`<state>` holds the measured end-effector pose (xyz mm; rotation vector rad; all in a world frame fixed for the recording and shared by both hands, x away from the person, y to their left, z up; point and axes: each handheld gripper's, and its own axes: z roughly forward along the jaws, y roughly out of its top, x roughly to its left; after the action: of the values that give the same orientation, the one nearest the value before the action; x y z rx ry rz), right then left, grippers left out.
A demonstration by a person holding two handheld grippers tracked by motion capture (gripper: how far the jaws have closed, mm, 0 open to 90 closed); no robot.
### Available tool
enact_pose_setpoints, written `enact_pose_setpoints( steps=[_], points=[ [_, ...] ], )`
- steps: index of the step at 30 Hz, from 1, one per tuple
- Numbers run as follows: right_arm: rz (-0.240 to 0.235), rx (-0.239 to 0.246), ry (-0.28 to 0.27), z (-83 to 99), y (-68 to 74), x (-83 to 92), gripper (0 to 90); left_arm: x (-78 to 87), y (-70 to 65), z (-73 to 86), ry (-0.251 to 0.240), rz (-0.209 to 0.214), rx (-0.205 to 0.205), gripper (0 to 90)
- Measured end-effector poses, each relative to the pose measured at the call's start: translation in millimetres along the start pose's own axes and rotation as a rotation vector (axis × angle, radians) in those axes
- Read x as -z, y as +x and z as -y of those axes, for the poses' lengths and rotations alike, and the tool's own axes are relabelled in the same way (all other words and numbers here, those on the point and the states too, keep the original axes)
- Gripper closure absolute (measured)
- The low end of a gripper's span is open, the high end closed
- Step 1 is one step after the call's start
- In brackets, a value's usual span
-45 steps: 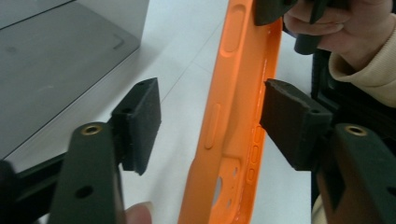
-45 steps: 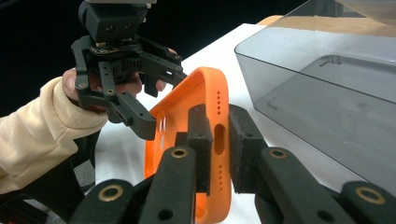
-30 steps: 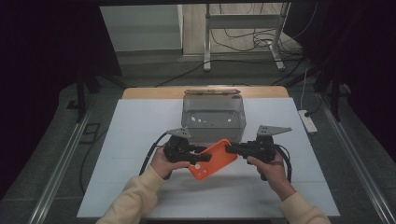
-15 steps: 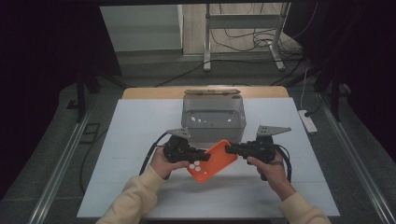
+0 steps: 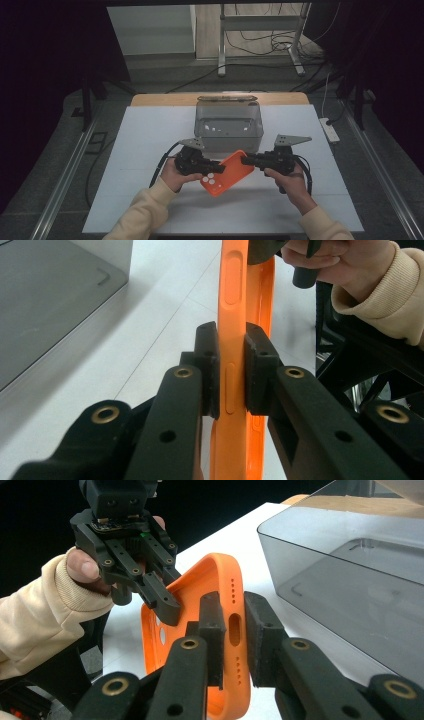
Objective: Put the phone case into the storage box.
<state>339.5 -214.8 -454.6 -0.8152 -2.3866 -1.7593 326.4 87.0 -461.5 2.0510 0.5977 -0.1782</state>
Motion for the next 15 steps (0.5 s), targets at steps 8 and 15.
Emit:
enact_pose_setpoints(
  steps=[8, 15],
  points=[
    [0.009, -0.008, -0.002, 0.4, 0.2, -0.5, 77.7, 1.1, -1.1, -0.5, -0.001, -0.001, -0.007, 79.9],
    [0.044, -0.006, -0.02, 0.7, -0.1, 1.5, 65.1, 5.1, -1.3, -1.3, -0.004, -0.022, -0.009, 80.2]
  ],
)
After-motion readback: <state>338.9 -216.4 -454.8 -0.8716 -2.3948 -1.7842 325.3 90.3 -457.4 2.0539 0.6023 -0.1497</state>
